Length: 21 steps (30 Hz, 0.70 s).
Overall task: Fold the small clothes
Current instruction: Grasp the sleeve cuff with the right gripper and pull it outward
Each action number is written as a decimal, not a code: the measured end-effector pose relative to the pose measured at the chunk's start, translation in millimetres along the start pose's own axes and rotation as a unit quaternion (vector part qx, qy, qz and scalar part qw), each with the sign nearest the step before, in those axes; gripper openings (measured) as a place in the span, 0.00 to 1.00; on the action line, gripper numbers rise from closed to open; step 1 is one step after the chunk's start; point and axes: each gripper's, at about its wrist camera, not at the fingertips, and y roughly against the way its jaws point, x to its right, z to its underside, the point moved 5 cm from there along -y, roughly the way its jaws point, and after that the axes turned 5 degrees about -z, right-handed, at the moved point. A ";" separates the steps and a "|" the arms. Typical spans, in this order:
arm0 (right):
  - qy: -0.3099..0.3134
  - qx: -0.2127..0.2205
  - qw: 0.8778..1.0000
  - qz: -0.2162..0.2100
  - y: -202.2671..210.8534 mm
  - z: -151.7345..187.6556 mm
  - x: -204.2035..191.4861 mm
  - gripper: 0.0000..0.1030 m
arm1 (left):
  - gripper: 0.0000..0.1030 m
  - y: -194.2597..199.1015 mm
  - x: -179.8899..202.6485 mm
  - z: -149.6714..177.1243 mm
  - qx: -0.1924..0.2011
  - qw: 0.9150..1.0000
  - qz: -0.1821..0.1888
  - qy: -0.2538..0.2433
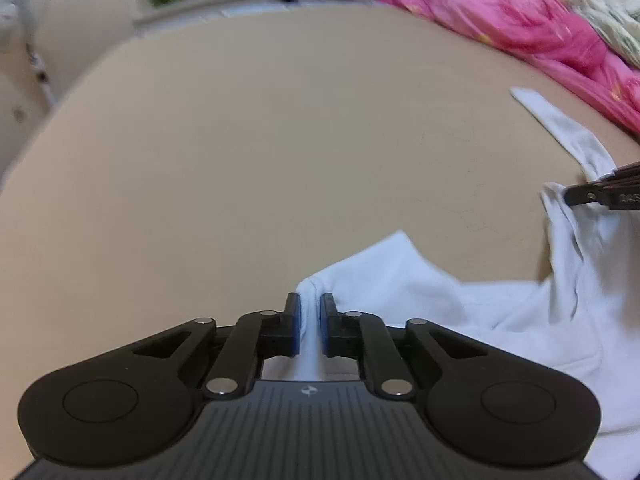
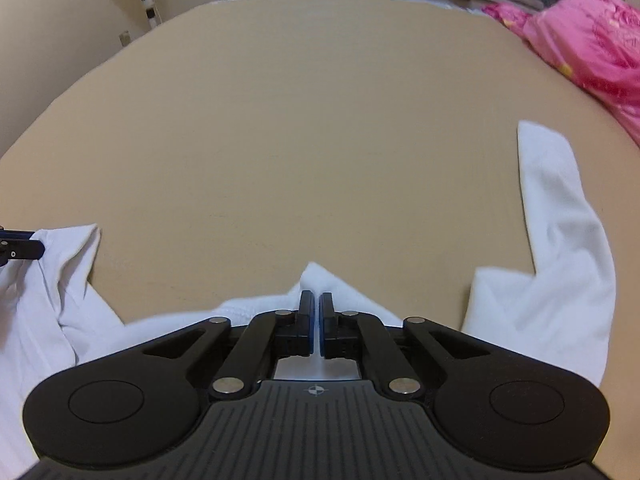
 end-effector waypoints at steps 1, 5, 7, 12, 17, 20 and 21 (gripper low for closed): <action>-0.005 0.018 1.000 -0.006 4.4 -7.4 1.0 0.01 | 0.09 2.0 -12.1 -4.7 0.009 0.999 -0.003 0.035; -0.047 0.130 0.990 -0.009 27.2 -41.0 11.1 0.01 | 0.19 -5.9 -27.1 -5.3 0.030 0.996 -0.058 0.067; -0.034 0.132 0.991 0.005 18.2 -41.6 9.5 0.02 | 0.22 -12.8 -29.4 1.3 -0.004 0.993 -0.095 0.067; -0.039 0.114 0.993 0.003 25.1 -17.4 16.0 0.05 | 0.31 39.1 -23.1 24.5 0.060 0.995 -0.042 0.070; -0.024 0.055 0.998 0.027 20.6 38.4 31.0 0.08 | 0.54 18.1 6.5 91.6 -0.014 0.999 -0.047 -0.014; -0.054 0.089 0.994 0.017 58.4 46.0 46.6 0.16 | 0.54 65.4 13.2 87.8 0.008 0.998 -0.059 -0.036; -0.061 0.113 0.992 0.016 75.2 45.8 57.6 0.19 | 0.55 87.8 13.0 84.4 0.025 0.997 -0.059 -0.034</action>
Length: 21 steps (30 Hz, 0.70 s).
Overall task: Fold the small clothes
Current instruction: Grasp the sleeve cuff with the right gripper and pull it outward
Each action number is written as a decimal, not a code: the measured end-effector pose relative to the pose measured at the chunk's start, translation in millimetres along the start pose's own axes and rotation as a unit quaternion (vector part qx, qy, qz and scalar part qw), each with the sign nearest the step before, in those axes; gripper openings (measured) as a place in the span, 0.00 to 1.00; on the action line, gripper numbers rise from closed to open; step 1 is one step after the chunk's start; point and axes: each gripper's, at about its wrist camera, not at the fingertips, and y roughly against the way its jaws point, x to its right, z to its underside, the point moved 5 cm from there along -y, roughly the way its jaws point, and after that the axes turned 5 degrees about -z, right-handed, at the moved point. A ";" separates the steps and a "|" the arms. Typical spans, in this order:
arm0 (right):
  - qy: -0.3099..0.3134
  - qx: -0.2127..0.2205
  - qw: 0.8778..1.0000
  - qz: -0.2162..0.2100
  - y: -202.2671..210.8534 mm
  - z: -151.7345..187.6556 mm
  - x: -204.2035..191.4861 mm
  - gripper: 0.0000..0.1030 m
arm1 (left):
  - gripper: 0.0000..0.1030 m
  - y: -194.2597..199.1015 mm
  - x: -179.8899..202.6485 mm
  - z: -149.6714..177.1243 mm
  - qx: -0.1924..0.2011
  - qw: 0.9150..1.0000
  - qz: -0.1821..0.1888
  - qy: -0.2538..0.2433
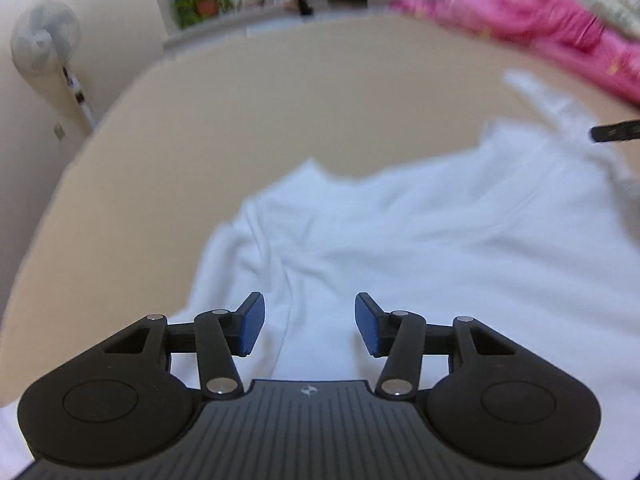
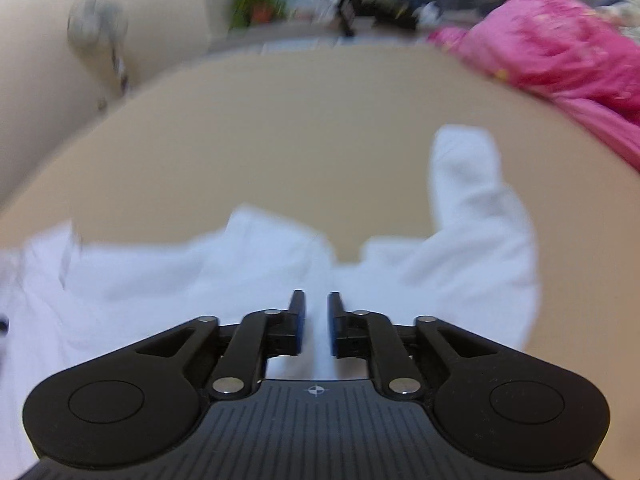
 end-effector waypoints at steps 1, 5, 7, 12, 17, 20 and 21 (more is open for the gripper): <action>-0.003 0.018 1.000 0.009 13.5 -4.0 15.2 0.23 | 0.60 15.2 -1.9 -10.8 0.011 1.000 -0.006 0.001; -0.064 0.057 0.995 0.044 38.0 -26.7 91.5 0.23 | 0.63 80.2 -6.0 -7.5 -0.007 0.998 -0.024 0.059; -0.126 0.064 0.988 0.060 33.2 -31.2 138.0 0.23 | 0.63 117.9 -11.0 7.1 -0.002 0.994 -0.009 0.112; -0.238 0.050 0.969 0.046 -9.3 -24.5 191.0 0.24 | 0.59 142.3 -22.0 45.0 -0.014 0.973 -0.037 0.226; -0.258 0.039 0.964 0.045 -55.7 -33.7 200.7 0.24 | 0.58 132.6 -32.4 33.0 0.016 0.974 -0.058 0.220; -0.282 0.030 0.958 0.036 -78.0 -39.5 210.4 0.25 | 0.58 121.1 -32.4 32.7 0.007 0.974 -0.060 0.219; -0.285 0.028 0.958 0.034 -85.2 -41.5 213.6 0.26 | 0.58 120.0 -31.8 32.4 0.007 0.973 -0.057 0.222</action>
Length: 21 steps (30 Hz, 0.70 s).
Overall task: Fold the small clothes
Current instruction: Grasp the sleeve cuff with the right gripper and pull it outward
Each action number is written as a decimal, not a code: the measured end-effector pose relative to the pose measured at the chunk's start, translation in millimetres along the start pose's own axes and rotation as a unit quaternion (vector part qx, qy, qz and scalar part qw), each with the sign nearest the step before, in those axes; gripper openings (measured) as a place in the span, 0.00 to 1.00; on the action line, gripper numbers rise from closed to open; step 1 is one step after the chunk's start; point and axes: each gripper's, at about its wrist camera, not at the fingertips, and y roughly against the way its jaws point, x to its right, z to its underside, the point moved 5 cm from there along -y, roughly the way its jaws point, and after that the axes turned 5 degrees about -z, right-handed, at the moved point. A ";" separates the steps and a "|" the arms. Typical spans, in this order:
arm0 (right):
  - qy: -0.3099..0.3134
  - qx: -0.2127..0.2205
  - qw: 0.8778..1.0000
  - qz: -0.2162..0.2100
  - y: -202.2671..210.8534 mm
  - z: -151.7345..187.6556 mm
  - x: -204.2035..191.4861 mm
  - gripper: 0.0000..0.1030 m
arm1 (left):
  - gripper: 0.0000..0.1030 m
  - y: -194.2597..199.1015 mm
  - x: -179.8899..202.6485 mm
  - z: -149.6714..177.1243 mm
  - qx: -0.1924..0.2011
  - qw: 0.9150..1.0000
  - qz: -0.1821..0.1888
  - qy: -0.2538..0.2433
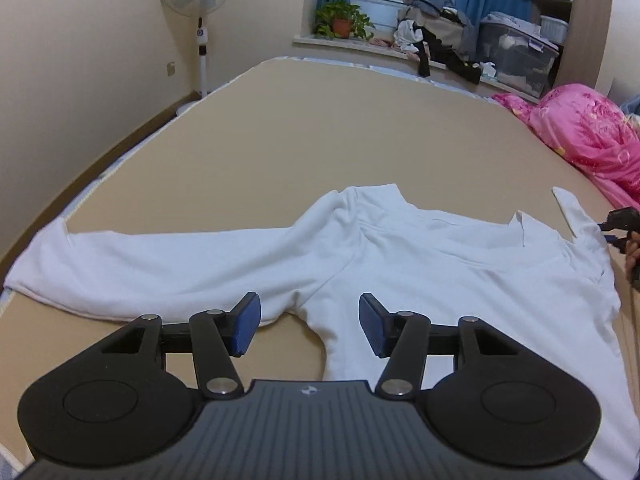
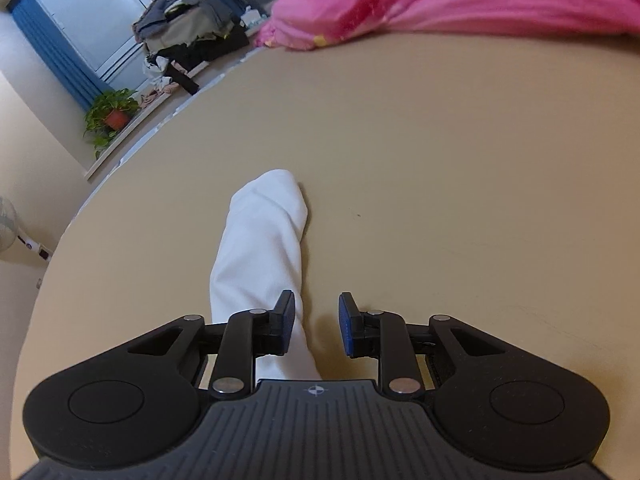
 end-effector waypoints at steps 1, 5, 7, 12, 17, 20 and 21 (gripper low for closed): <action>-0.002 0.001 1.000 0.001 -7.0 -3.3 0.6 0.28 | 0.58 -0.3 1.6 -0.5 0.000 1.000 0.003 -0.002; -0.026 0.010 1.000 -0.004 -33.5 -14.8 6.3 0.30 | 0.58 0.2 10.9 1.7 0.010 0.999 0.004 -0.031; -0.027 0.020 0.999 -0.007 -43.4 -21.1 5.9 0.30 | 0.58 1.6 14.4 5.1 0.014 0.999 0.005 -0.046; -0.036 0.024 0.999 -0.031 -62.9 -35.6 -1.0 0.31 | 0.58 -7.1 18.9 10.5 0.011 0.998 0.004 -0.068; -0.027 -0.002 0.999 -0.045 -82.1 -41.6 -16.6 0.33 | 0.58 -13.9 19.5 15.5 -0.003 0.998 0.004 -0.069; 0.020 -0.002 1.000 -0.007 -86.8 -40.9 -23.9 0.06 | 0.58 -13.4 21.5 15.8 0.000 0.997 0.002 -0.074; 0.012 -0.001 1.000 -0.007 -83.8 -42.4 -21.5 0.06 | 0.58 -12.8 21.9 16.0 0.001 0.997 0.001 -0.075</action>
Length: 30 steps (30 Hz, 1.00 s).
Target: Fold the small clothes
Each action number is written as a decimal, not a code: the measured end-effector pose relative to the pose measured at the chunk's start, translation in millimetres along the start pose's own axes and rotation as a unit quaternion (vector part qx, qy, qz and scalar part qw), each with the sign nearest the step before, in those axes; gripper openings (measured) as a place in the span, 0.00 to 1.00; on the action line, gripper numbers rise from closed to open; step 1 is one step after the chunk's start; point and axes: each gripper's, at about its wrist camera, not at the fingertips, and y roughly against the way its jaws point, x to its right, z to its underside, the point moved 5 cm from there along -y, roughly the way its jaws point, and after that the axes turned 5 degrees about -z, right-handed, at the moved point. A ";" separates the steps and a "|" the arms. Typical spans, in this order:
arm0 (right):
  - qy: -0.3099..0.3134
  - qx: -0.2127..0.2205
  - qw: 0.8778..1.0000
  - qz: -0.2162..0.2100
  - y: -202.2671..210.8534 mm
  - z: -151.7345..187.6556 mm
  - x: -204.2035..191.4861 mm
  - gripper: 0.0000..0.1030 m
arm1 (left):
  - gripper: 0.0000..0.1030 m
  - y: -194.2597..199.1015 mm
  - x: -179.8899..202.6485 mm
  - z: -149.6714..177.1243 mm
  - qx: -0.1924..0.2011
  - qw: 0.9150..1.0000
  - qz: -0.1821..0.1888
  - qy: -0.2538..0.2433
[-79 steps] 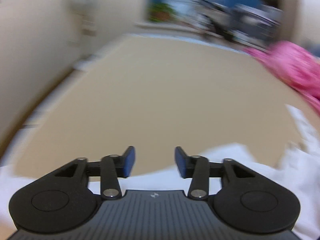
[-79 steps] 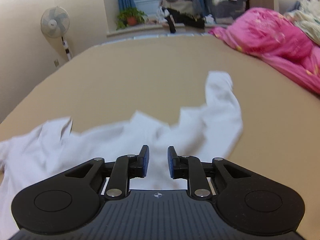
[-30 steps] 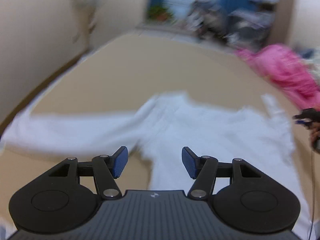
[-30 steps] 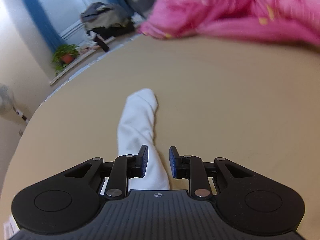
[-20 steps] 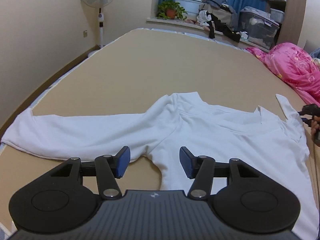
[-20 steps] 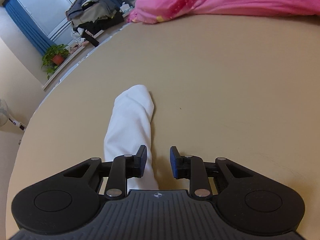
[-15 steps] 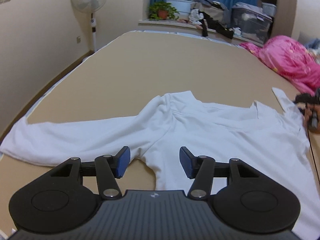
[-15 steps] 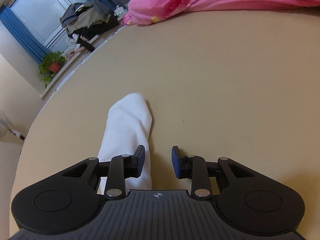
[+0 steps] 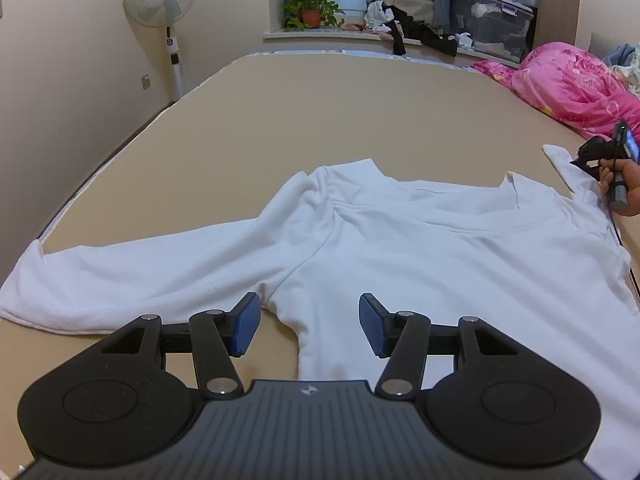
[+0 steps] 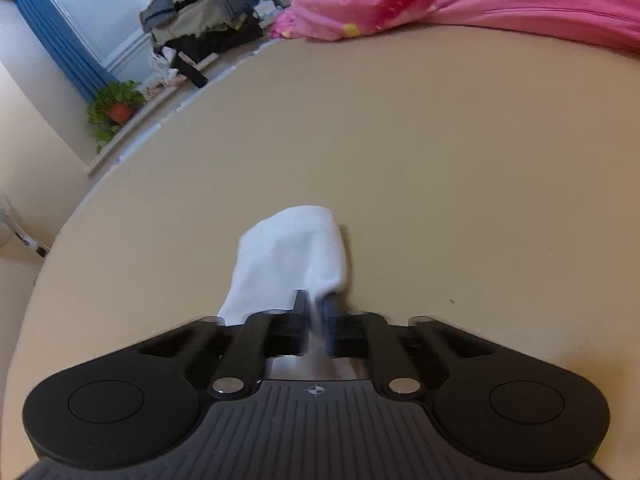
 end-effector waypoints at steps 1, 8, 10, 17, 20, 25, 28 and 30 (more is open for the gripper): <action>-0.007 0.009 1.000 -0.001 7.2 -3.4 2.3 0.06 | 0.58 1.1 -0.8 0.2 -0.001 1.000 0.000 0.001; -0.046 0.213 0.964 0.154 178.1 -36.0 90.5 0.05 | 0.58 4.2 -3.7 -5.8 0.003 1.000 0.017 0.014; -0.068 0.230 0.942 0.234 222.4 -22.9 135.3 0.05 | 0.58 4.3 -1.8 -5.9 0.000 1.000 0.023 0.015; -0.123 0.186 0.908 0.355 282.4 32.2 249.4 0.02 | 0.58 6.2 1.3 -2.1 -0.002 1.000 0.025 0.014; -0.203 0.203 0.890 0.355 326.6 49.0 299.0 0.05 | 0.58 6.5 -4.0 -1.8 -0.006 0.999 0.027 0.028; -0.211 0.190 0.945 0.165 328.3 57.1 288.5 0.06 | 0.58 7.8 -2.8 -1.3 -0.005 0.999 0.029 0.027; -0.204 0.169 0.954 0.137 313.5 56.4 281.4 0.22 | 0.58 9.5 3.3 4.2 -0.002 1.000 0.030 0.003; -0.226 0.153 0.954 0.126 297.4 57.0 283.2 0.23 | 0.58 9.2 6.1 8.5 -0.003 0.999 0.032 -0.012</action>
